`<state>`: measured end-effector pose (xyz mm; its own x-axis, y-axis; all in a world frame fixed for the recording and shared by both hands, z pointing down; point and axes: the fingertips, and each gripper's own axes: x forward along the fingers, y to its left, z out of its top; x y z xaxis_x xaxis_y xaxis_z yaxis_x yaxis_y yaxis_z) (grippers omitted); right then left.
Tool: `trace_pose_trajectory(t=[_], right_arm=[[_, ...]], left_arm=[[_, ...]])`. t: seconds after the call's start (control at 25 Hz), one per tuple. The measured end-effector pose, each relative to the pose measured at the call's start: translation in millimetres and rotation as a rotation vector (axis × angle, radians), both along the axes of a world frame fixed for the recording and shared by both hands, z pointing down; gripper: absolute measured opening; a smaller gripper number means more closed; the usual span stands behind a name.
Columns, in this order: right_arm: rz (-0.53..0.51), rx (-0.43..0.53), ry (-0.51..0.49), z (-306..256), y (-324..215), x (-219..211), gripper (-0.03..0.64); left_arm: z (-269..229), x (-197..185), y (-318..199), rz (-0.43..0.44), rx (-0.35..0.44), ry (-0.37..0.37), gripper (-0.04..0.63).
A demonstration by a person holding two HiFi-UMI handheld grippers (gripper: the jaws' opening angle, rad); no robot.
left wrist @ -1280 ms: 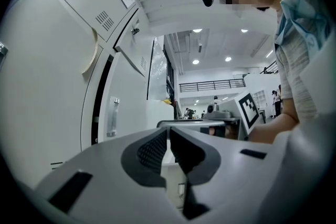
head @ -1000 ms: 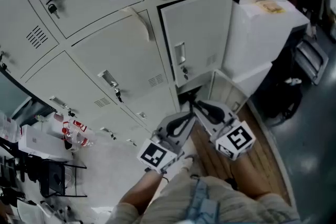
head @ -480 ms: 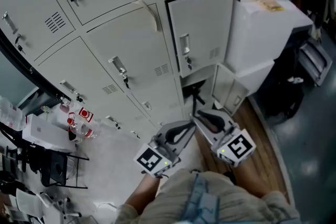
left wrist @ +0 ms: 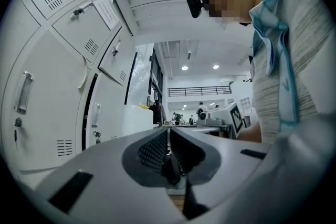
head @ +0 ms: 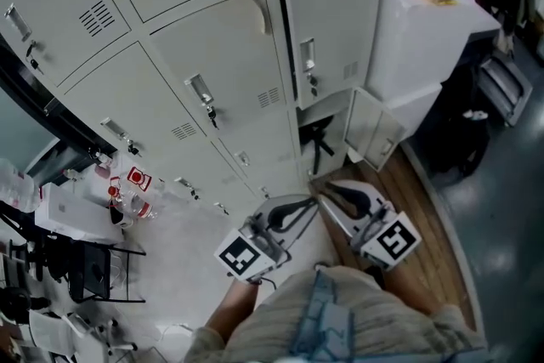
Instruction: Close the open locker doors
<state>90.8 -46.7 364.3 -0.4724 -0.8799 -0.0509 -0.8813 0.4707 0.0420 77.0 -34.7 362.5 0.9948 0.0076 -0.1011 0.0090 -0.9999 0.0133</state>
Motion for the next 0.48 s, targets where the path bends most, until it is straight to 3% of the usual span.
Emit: trace_pose_trajectory(t=[0.28,0.4,0.48], right_arm=[[-0.043,-0.004,0.004,1,5,-47,0.061],[-0.057,0.005,-0.006,-3,6,-65,0.005],[-0.071,0.015,-0.010,-6,7,-75,0.003]], left_arm=[[1,-46,-7,-0.066,-0.016,0.005,0.005],[6,-61,-4,-0.081,-0.020,-0.003,0.005],[8,-70,-3,-0.089,-0.026,-0.005,0.005]])
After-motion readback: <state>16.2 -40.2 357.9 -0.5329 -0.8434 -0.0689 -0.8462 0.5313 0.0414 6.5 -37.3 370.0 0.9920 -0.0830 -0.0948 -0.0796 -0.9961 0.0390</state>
